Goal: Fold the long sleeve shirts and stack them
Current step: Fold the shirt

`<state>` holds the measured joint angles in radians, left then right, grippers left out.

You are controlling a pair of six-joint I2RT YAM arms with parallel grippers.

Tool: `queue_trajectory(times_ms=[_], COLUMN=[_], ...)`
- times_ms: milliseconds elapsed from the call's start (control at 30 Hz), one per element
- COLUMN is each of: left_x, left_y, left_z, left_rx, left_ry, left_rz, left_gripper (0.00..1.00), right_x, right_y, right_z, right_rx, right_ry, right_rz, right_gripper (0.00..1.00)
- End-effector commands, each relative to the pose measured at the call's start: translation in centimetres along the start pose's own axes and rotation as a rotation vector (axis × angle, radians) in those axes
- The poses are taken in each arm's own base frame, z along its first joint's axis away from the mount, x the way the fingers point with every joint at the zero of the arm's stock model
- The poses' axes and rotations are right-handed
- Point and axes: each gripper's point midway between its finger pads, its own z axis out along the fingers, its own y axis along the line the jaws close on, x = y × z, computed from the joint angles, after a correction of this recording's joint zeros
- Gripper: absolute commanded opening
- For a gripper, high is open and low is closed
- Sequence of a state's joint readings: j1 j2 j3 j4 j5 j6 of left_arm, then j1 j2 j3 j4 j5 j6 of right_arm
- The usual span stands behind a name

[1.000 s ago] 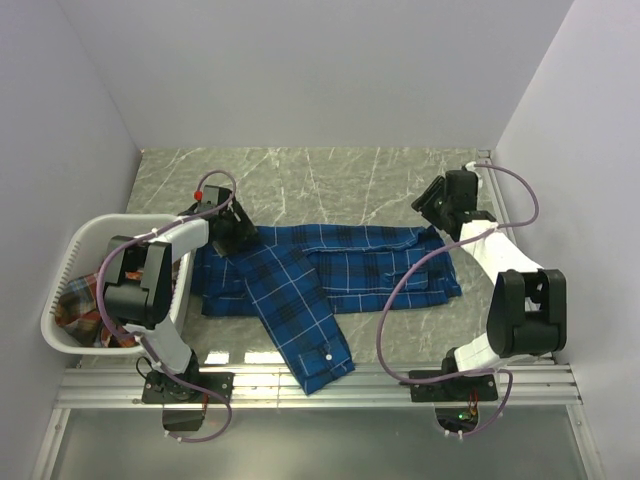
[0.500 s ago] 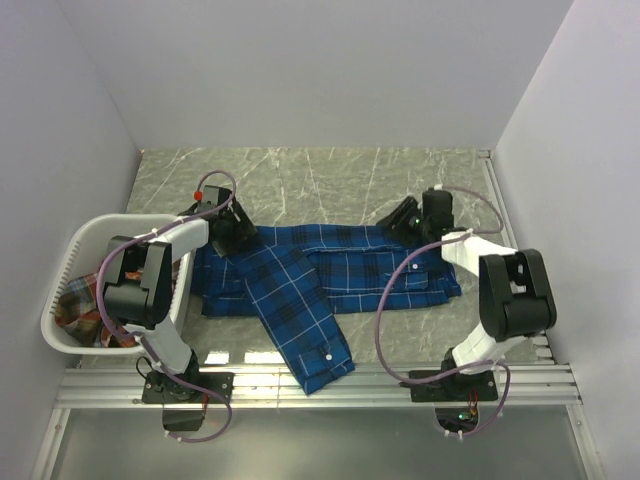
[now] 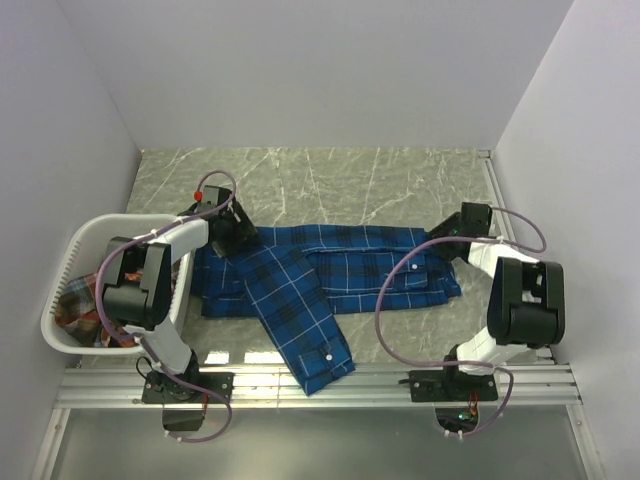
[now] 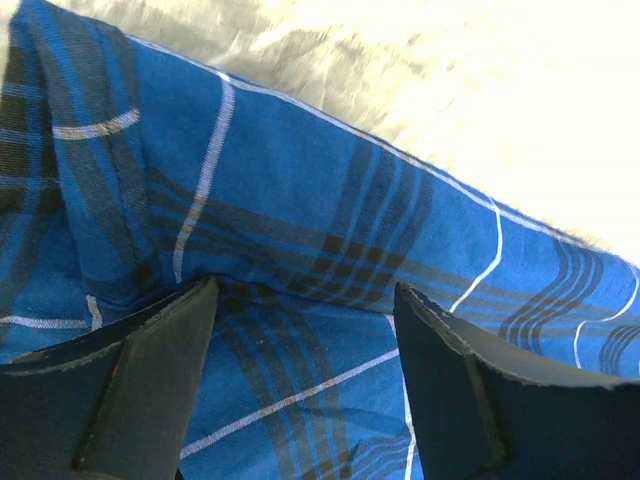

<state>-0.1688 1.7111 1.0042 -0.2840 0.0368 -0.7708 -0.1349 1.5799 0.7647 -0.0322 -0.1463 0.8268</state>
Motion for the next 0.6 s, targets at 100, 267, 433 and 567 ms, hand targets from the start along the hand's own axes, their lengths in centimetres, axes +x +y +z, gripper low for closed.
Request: queue_trajectory(times_ms=[100,267,433,567], left_x=[-2.8,-5.1,-6.3,-6.8], left_y=[-2.2,-5.0,-5.6,-4.6], left_z=[-5.2,-9.7,-12.7,-14.5], left_rx=[0.024,0.104,0.141,0.136], left_ry=[-0.125,-0.248,-0.362,-0.457], left_rz=[0.104,0.173,0.258,0.297], left_gripper=[0.82,0.90,0.96,0.97], right_x=[-1.0,7.1,17.2,24.0], right_y=[8.2,12.5,11.9,7.0], right_z=[-6.8,-12.1,-16.8,-18.0], right_rx=[-0.178,-0.390,-0.569,-0.525], right_ry=[-0.163,-0.036,0.198,0.463], right_rz=[-0.407,-0.811,-1.302,-1.618], right_gripper=[0.57,0.57,0.57,0.57])
